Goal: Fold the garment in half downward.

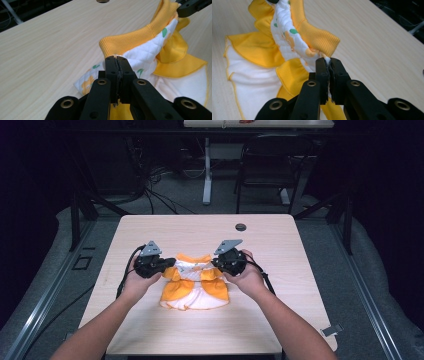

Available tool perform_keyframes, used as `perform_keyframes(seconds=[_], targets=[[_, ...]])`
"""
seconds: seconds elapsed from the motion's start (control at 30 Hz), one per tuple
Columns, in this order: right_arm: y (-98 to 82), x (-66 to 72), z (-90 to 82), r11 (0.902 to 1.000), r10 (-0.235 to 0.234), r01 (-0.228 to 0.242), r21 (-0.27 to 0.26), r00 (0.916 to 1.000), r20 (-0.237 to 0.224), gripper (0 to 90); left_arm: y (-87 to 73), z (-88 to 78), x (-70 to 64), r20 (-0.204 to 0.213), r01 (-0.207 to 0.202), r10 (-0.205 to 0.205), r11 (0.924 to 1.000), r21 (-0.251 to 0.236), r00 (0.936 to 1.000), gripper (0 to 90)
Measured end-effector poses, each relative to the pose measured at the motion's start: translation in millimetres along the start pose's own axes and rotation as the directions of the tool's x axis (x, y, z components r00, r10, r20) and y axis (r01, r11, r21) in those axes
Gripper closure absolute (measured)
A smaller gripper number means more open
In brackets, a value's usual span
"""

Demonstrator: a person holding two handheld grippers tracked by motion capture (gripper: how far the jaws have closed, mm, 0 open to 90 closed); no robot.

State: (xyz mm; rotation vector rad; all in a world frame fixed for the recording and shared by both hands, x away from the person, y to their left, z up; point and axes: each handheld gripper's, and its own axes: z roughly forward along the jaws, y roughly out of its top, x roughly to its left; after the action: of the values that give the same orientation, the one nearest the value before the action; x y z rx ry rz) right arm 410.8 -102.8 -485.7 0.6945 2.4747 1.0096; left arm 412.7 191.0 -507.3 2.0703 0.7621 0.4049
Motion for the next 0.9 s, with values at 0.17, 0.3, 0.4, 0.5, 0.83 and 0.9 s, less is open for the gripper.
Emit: perform_keyframes(seconds=[0.17,0.3,0.4,0.5,0.83,0.9], targets=[[-8.8,6.6,0.0,0.9998,0.021,-0.021,-0.004,0.9996,-0.019,85.5,-10.1,-2.3,-7.5,0.024,0.008,-0.008,1.0000,-0.002,0.9997,88.1],[-15.7,13.0,-0.8,0.9999,0.011,-0.011,0.000,0.9993,-0.035,85.5,-17.4,-4.3,-13.2,0.038,0.001,-0.001,1.0000,0.005,0.9993,87.6],[-21.0,17.6,-1.2,0.9998,0.021,-0.020,0.007,0.9983,-0.054,85.4,-22.0,-6.2,-16.9,0.048,-0.004,0.004,1.0000,0.009,0.9988,87.5],[-25.3,21.5,-2.5,0.9997,0.024,-0.024,-0.002,0.9978,-0.062,85.3,-26.6,-7.0,-20.5,0.063,-0.005,0.004,0.9999,0.015,0.9980,87.3],[-38.6,27.9,-3.0,0.9990,0.038,-0.036,0.026,0.9943,-0.100,83.8,-38.3,-12.0,-28.8,0.099,0.012,-0.013,0.9998,0.016,0.9949,84.1],[-39.5,28.6,-4.6,0.9987,0.047,-0.044,0.025,0.9926,-0.112,81.1,-38.5,-14.2,-30.2,0.101,0.009,-0.011,0.9998,0.017,0.9948,82.3]])
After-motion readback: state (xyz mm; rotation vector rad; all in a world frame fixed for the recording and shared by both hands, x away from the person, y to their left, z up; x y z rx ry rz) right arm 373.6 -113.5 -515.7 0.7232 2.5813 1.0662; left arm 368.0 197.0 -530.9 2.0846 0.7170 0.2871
